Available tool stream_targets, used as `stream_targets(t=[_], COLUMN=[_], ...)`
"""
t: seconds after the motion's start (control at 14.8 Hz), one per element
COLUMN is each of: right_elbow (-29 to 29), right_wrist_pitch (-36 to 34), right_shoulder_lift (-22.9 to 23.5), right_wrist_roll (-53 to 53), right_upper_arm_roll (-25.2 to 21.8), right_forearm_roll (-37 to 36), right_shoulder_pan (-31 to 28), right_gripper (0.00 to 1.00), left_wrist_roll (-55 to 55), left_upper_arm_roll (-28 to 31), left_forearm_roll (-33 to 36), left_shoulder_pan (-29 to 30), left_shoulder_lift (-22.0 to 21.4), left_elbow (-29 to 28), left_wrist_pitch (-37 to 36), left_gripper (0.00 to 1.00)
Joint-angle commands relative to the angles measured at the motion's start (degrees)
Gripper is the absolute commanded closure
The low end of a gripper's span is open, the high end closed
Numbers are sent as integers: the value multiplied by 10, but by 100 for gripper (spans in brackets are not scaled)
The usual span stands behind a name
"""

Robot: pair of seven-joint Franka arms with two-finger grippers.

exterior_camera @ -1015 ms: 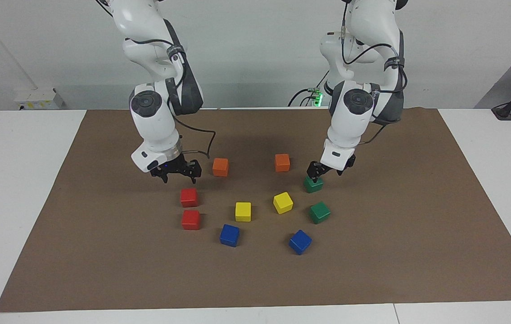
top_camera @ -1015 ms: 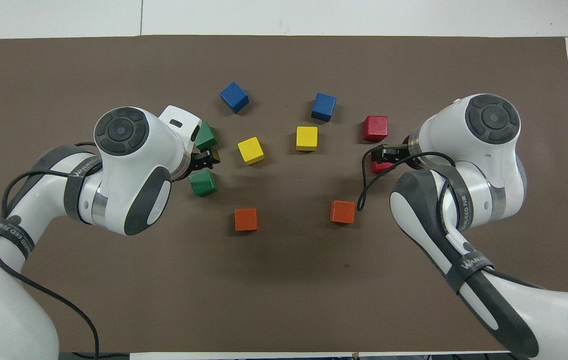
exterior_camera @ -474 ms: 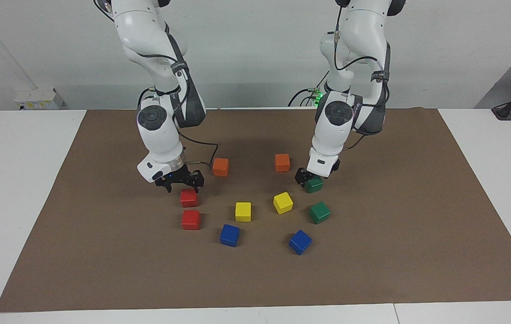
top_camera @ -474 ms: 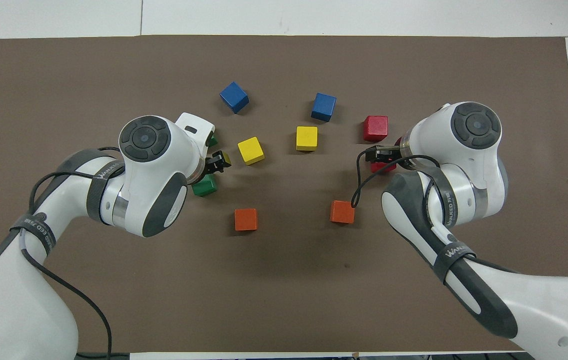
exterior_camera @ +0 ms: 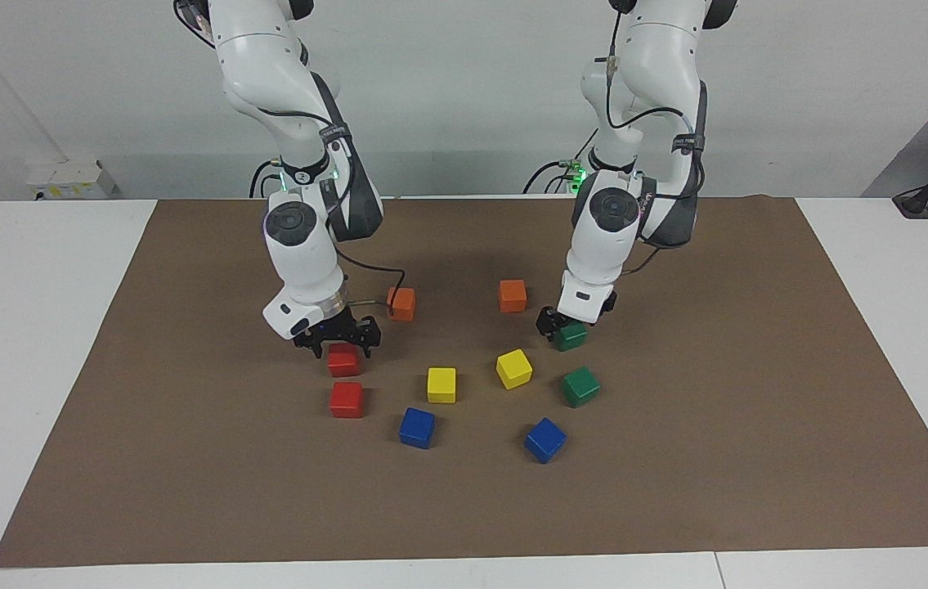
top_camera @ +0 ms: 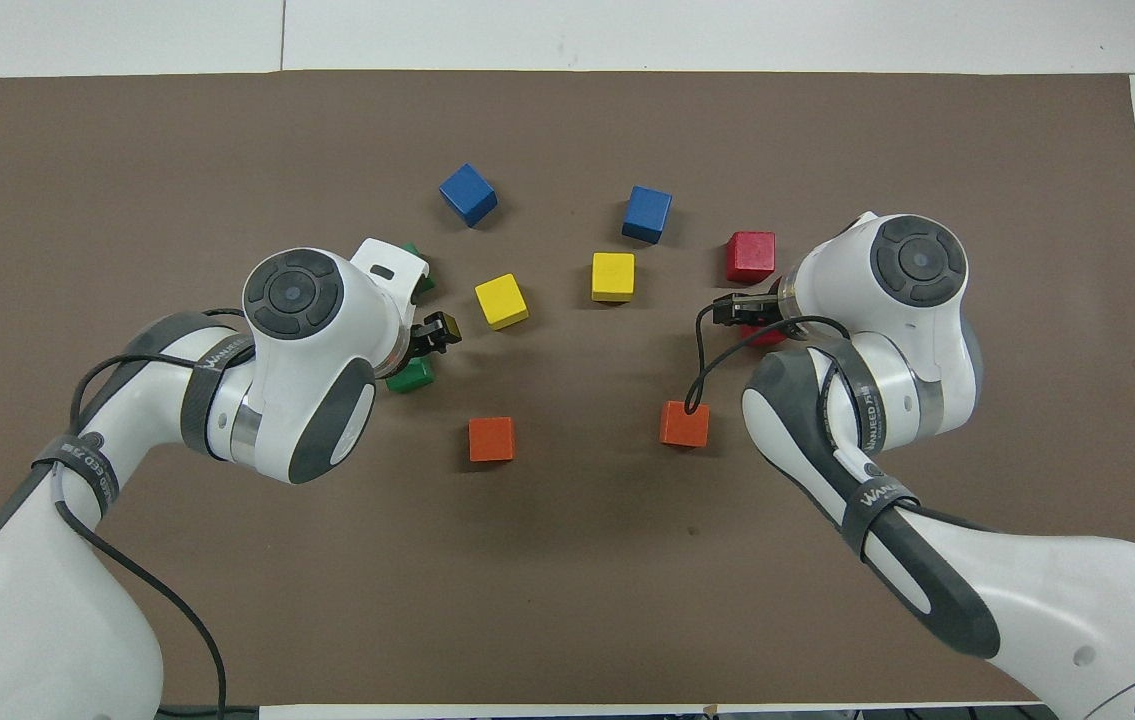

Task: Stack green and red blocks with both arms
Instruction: 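Close the left gripper on the green cube while the right grasps red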

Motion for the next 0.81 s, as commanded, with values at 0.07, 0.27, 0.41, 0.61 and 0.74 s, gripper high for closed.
stream_targets(t=[0.07, 0.27, 0.41, 0.61, 0.74], right_elbow=[-5, -5, -5, 7, 39], right_wrist_pitch=[11, 10, -1, -35, -89], right_shoulder_lift=[1, 5, 4, -1, -10], right_wrist_roll=[8, 3, 3, 9, 8], right_upper_arm_roll=[2, 2, 2, 1, -1], right_forearm_roll=[3, 3, 3, 3, 3], right_shoulder_pan=[-2, -4, -7, -9, -11], right_gripper=[0, 45, 100, 100, 100], left_wrist_roll=[-3, -4, -6, -6, -6], left_upper_arm_roll=[6, 6, 6, 6, 6], left_forearm_roll=[-5, -5, -5, -5, -5], left_shoulder_pan=[-6, -6, -7, -10, -10], left_shoulder_lift=[-2, 2, 2, 3, 3], left_elbow=[-22, -25, -29, -37, -40], left_wrist_pitch=[25, 34, 39, 51, 54], left_gripper=[0, 0, 0, 0, 0])
